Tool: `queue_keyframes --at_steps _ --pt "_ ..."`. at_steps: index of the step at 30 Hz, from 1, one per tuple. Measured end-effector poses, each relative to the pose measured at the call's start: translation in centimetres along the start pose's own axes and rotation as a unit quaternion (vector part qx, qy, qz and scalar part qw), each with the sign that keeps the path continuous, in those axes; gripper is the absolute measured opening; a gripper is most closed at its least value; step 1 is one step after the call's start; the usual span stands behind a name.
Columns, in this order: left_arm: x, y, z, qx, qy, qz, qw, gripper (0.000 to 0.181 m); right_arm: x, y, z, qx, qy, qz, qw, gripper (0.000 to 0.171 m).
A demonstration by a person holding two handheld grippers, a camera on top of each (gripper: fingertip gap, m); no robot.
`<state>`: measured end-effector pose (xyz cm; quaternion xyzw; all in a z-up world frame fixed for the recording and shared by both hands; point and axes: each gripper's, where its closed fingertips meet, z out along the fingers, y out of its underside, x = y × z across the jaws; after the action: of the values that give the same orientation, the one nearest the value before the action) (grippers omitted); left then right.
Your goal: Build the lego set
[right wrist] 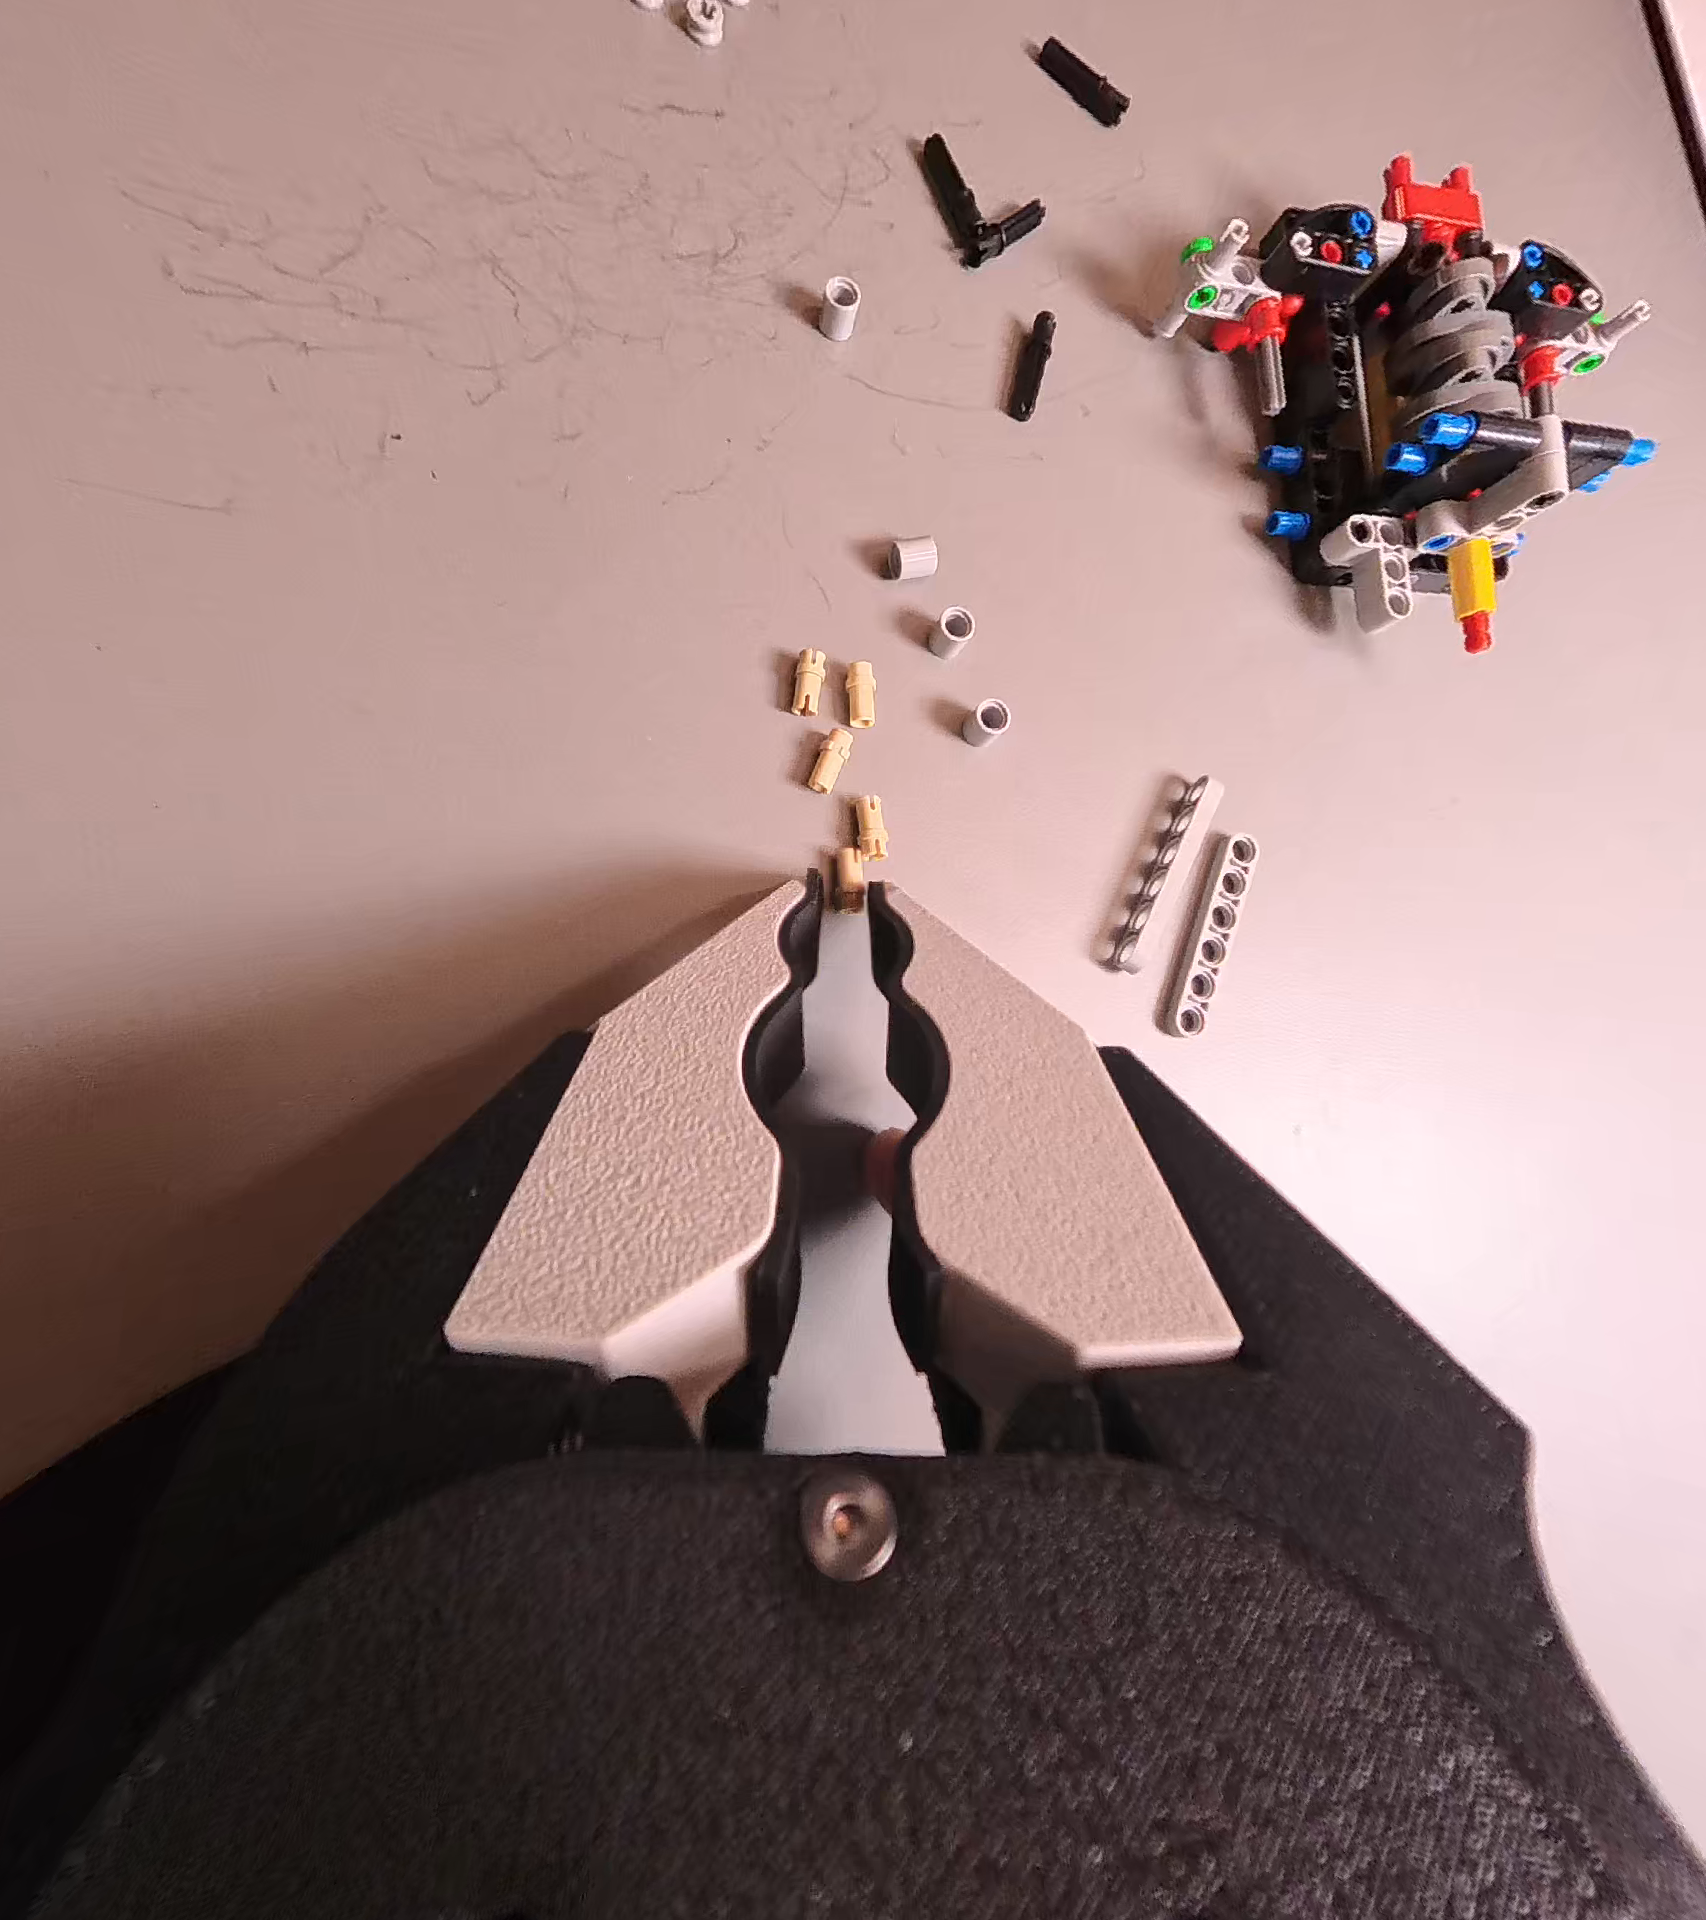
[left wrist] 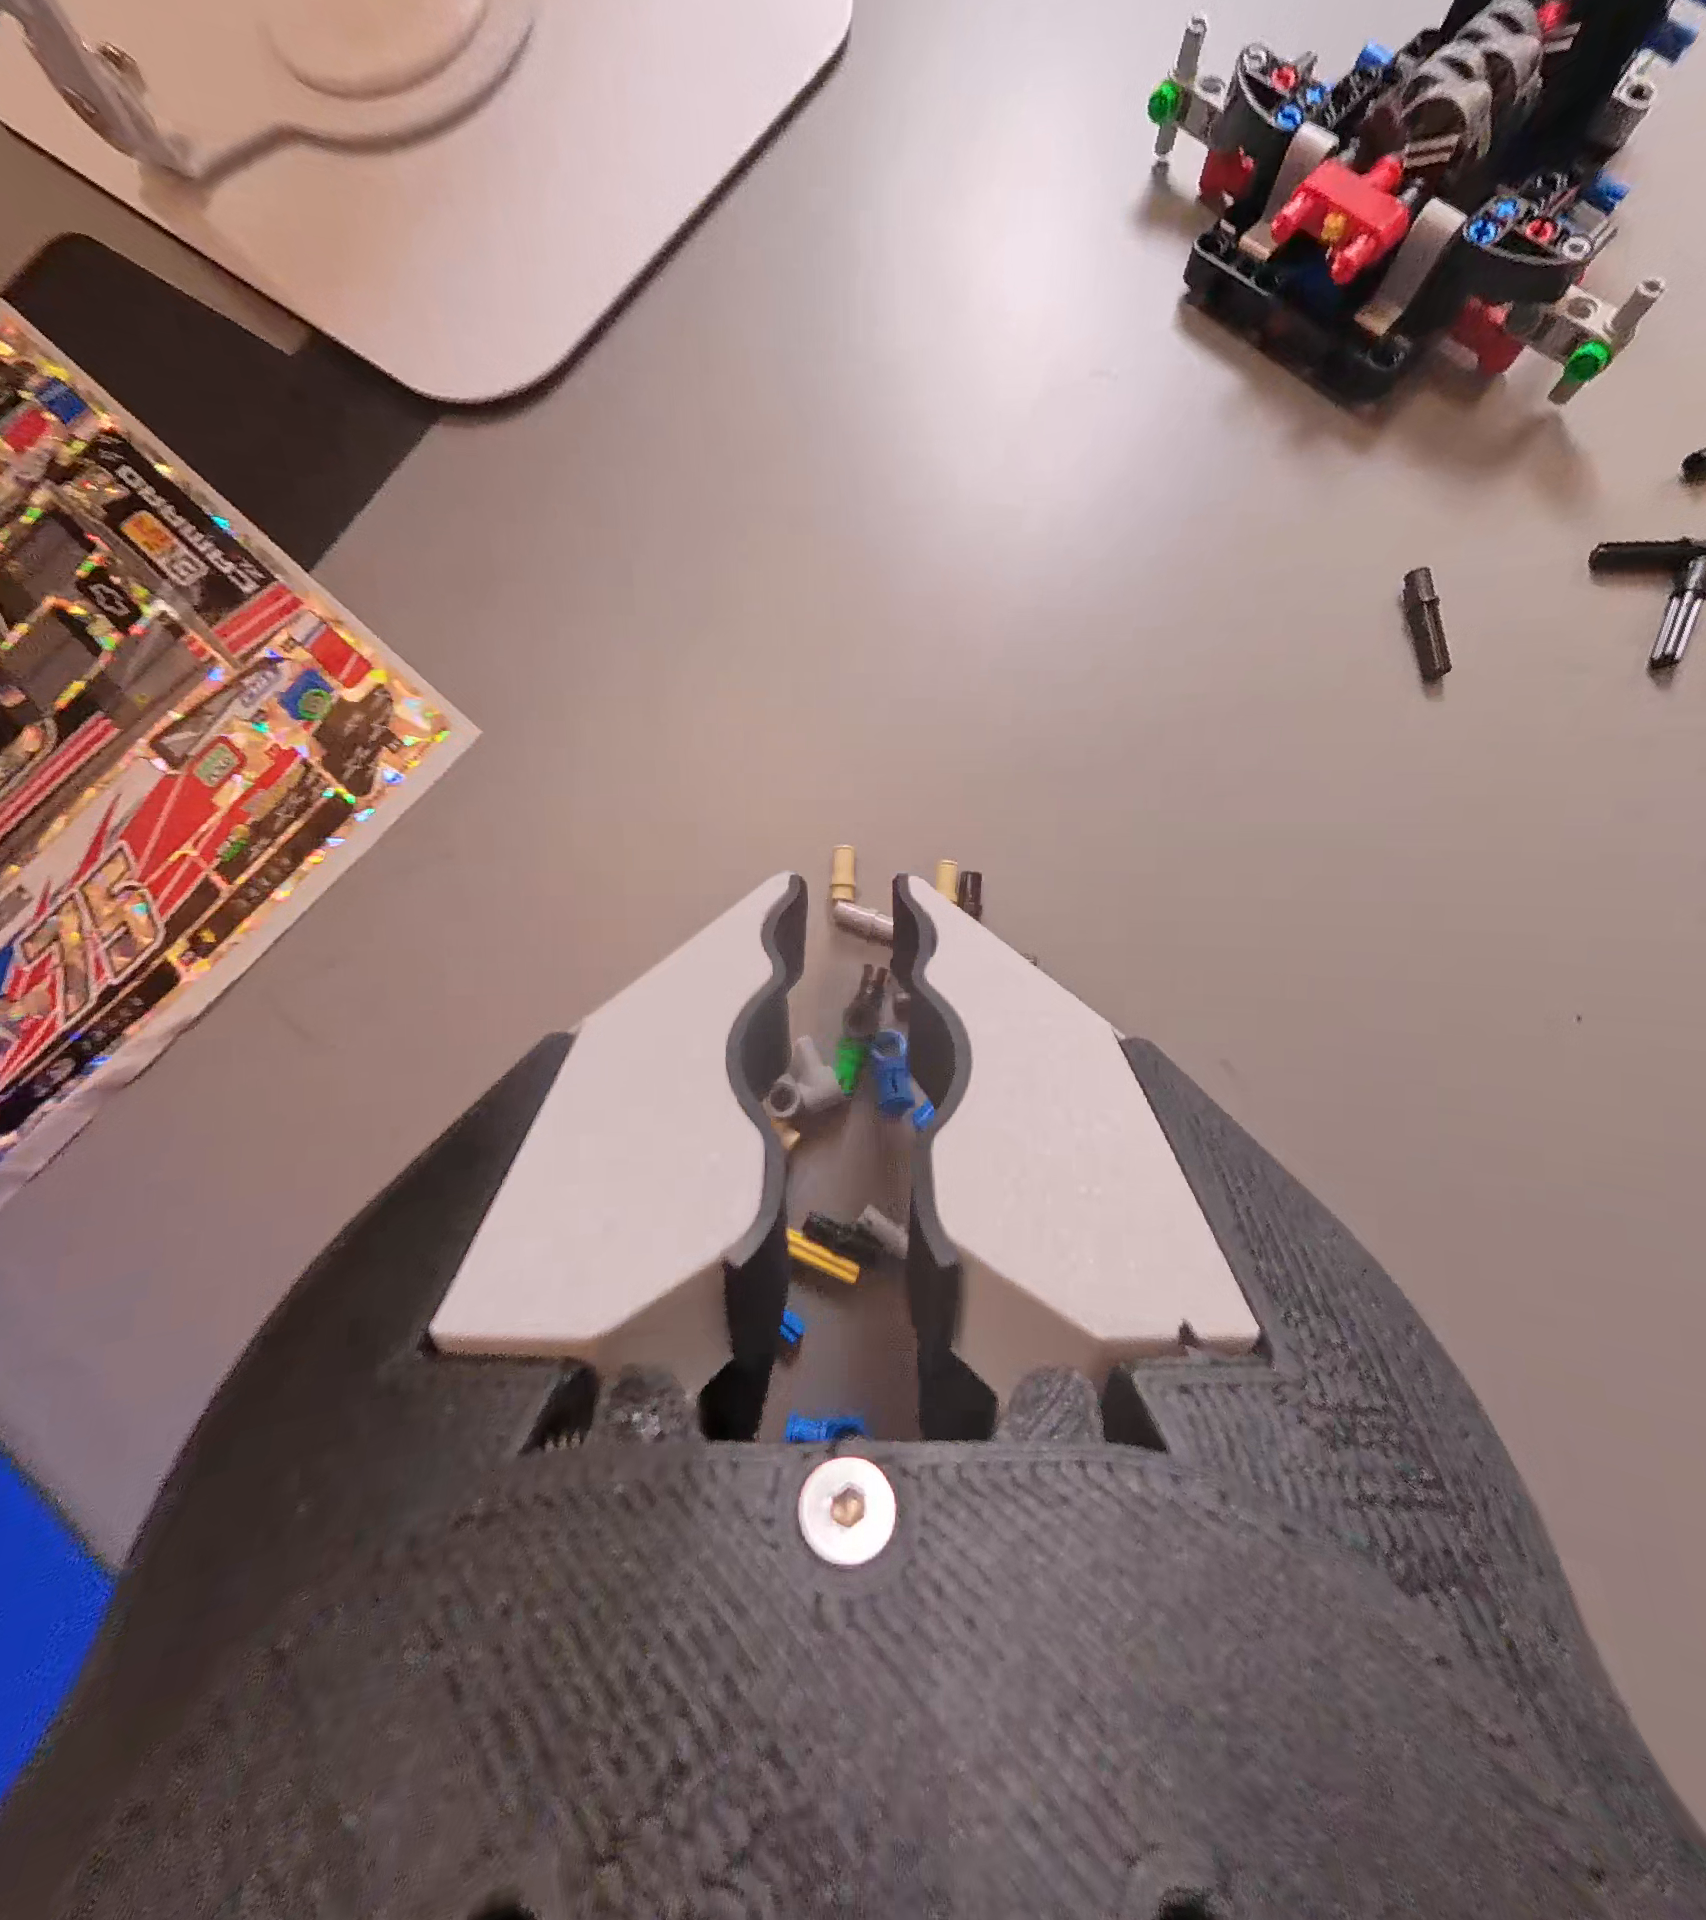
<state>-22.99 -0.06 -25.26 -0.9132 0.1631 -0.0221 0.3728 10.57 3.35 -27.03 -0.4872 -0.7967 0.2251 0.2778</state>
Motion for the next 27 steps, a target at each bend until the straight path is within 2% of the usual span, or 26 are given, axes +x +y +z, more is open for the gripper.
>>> queue_keyframes --at_steps 1,12,15,17,19,21,24,27 --pt "0.1 0.2 0.3 -0.005 0.002 0.002 1.000 0.015 0.0 0.0 0.0 0.001 -0.001 0.001 1.000 0.006" --pt "0.0 0.6 2.2 -0.033 0.007 0.018 0.999 0.003 -0.4 -0.8 -0.2 0.020 -0.012 0.003 1.000 0.007" --pt "-0.6 0.6 2.2 -0.040 -0.022 0.048 0.998 0.003 -0.2 -2.3 -0.8 0.065 -0.008 0.006 0.998 0.007" --pt "-0.4 -0.3 1.7 -0.017 -0.025 0.051 0.998 0.003 0.5 -3.9 -1.4 0.110 0.015 0.005 0.994 0.008" --pt "1.6 -2.5 0.9 0.036 0.023 0.029 0.999 0.003 1.2 -5.6 -2.1 0.158 0.042 0.000 0.987 0.009" --pt "6.0 -5.6 -0.5 0.110 0.126 0.002 0.986 0.003 1.6 -7.4 -2.5 0.203 0.077 -0.019 0.976 0.013" --pt "14.3 -9.3 -2.8 0.185 0.307 -0.029 0.933 0.003 1.3 -10.3 -3.1 0.270 0.119 -0.054 0.954 0.015" --pt "21.3 -10.4 -3.4 0.171 0.425 -0.058 0.887 0.003 0.0 -12.2 -2.7 0.294 0.130 -0.087 0.943 0.018"
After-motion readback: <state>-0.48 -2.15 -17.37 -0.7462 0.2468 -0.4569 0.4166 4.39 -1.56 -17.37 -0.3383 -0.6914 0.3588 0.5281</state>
